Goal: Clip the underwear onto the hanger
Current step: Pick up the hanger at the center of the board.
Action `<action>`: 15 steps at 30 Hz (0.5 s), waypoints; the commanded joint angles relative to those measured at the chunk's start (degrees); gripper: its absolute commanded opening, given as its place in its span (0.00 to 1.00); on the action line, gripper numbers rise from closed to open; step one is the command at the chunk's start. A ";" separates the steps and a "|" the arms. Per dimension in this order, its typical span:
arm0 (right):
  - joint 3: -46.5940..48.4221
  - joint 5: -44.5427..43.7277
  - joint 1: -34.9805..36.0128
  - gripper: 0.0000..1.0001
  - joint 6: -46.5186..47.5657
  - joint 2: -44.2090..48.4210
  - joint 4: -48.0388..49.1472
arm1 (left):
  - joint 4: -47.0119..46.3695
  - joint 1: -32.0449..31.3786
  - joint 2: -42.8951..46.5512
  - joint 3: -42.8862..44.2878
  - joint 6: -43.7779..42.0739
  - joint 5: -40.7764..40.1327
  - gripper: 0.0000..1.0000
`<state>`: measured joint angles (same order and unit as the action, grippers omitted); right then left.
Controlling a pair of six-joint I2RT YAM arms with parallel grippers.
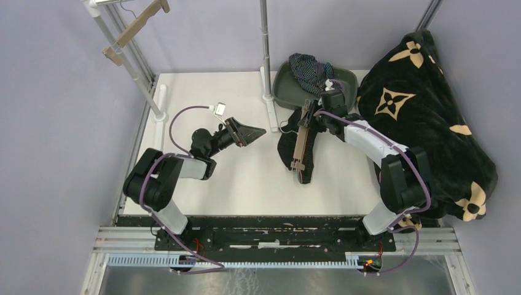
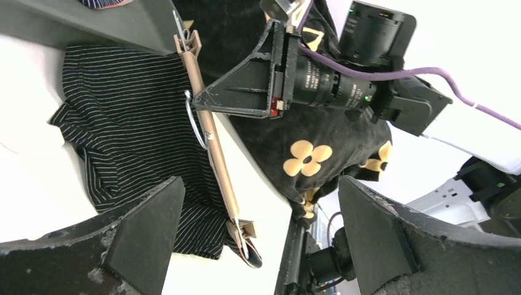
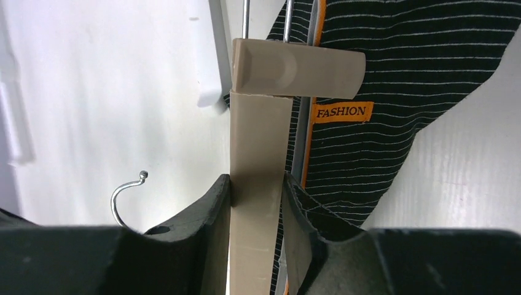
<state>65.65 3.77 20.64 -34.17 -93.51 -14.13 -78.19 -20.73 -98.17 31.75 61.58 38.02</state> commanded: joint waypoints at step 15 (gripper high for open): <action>-4.32 17.72 -5.44 0.16 -18.19 2.00 22.93 | 35.28 -10.53 10.13 6.87 -28.65 -18.81 0.95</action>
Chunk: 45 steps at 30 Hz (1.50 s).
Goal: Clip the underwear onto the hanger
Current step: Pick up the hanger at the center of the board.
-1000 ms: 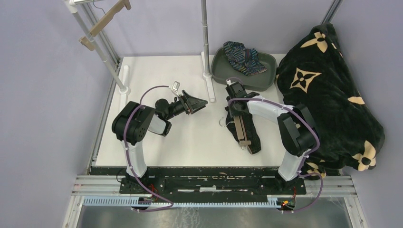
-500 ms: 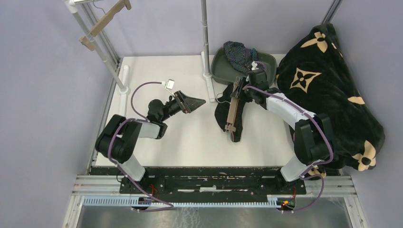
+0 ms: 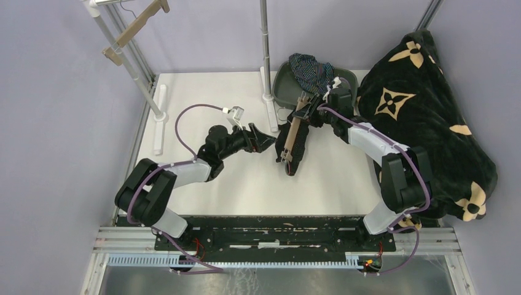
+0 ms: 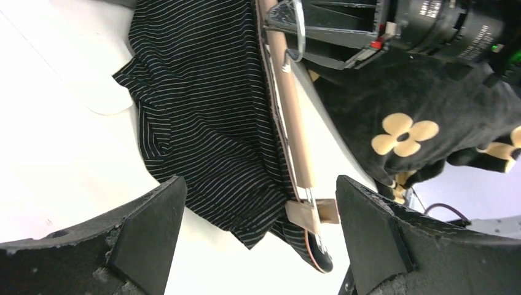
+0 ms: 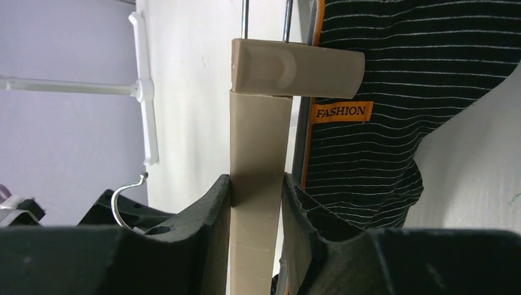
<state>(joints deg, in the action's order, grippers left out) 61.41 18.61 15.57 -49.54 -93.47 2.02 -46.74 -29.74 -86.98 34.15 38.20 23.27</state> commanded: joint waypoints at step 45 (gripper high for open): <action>-4.58 1.70 -0.32 0.13 -4.79 4.79 10.82 | 14.51 -12.14 -9.02 17.07 -8.11 -11.59 0.50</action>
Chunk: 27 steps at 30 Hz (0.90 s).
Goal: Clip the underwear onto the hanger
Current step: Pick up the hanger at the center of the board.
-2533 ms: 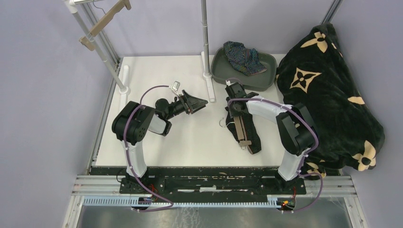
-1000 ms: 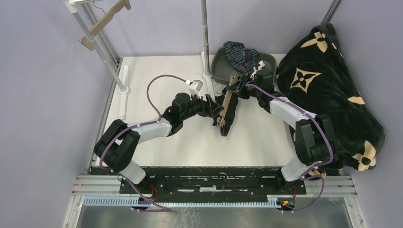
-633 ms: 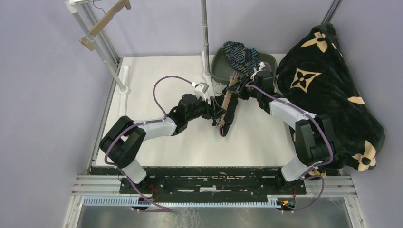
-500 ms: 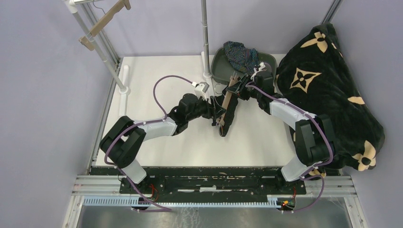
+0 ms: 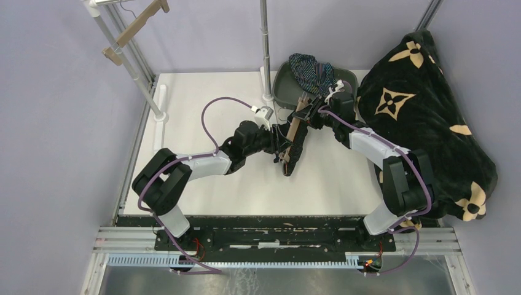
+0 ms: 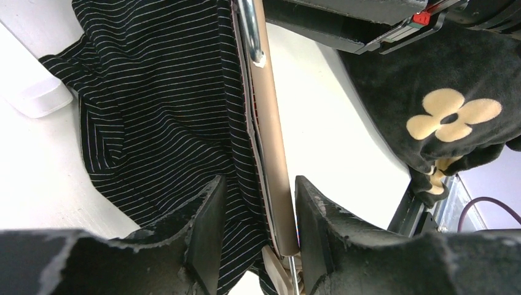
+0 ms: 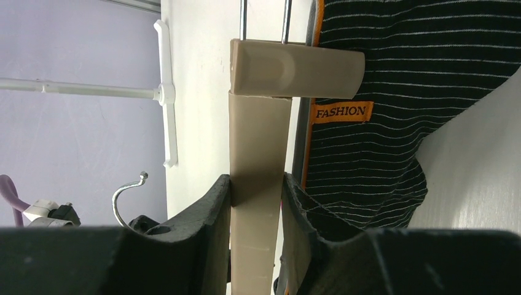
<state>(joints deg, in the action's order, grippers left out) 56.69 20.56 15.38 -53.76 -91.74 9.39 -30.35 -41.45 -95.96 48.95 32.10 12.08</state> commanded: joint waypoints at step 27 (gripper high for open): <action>-1.01 -7.62 -0.48 1.00 6.95 11.90 -6.51 | 13.35 -0.79 6.22 5.88 -4.69 -5.68 0.03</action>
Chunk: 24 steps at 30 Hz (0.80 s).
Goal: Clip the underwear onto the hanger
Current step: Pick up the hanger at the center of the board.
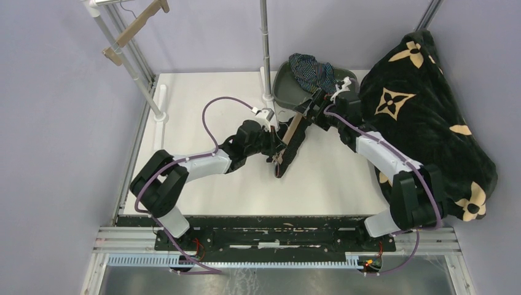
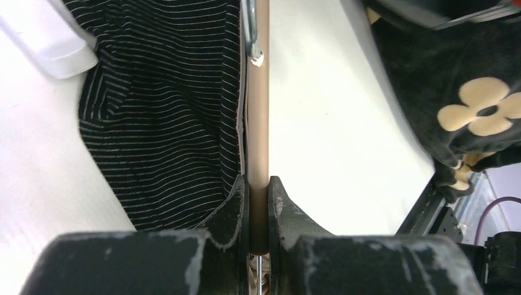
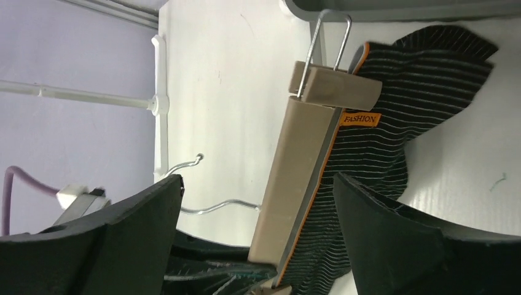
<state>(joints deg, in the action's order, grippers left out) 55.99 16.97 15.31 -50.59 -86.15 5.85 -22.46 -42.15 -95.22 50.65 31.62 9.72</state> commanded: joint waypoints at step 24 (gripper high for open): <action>-5.95 -13.36 -1.03 1.00 15.79 24.10 -14.76 | 53.00 4.71 23.97 30.27 -14.06 -18.07 0.03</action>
<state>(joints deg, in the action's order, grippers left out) 49.78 2.50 14.50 -37.06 -62.83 -11.03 29.52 -37.74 -70.67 76.84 20.47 -9.50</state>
